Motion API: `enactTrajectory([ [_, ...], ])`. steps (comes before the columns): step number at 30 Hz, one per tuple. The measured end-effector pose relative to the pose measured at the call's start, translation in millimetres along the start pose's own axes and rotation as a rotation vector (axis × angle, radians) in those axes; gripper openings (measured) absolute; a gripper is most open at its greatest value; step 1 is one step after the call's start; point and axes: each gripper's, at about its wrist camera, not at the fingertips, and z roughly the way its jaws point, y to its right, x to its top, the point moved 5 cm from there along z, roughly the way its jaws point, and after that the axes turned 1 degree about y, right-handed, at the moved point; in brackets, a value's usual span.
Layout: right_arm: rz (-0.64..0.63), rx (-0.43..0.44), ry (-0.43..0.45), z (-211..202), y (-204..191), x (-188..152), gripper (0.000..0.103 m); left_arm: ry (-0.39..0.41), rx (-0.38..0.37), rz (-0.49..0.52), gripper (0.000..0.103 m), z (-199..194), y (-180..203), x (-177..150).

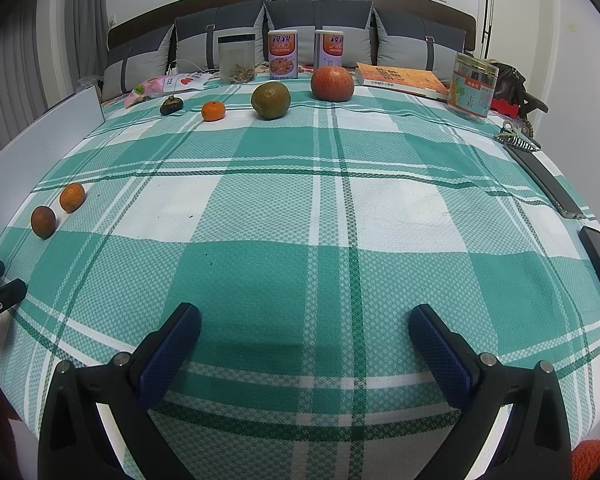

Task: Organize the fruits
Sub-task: 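Withdraw both tools from the box and hold them above the oranges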

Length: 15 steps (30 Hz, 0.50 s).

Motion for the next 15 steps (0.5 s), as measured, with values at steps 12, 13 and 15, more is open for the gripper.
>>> enactTrajectory([
  [12,0.000,0.001,0.000,0.0,0.0,0.0,0.103,-0.054,-0.127,-0.025,0.097,0.7,6.4,15.8],
  [13,0.000,0.001,0.000,0.1,0.1,0.1,0.103,-0.054,-0.136,-0.025,0.096,1.5,8.0,19.5],
  [15,0.000,0.001,0.000,0.0,-0.1,-0.2,0.103,-0.052,-0.142,-0.014,0.095,6.4,13.2,32.4],
])
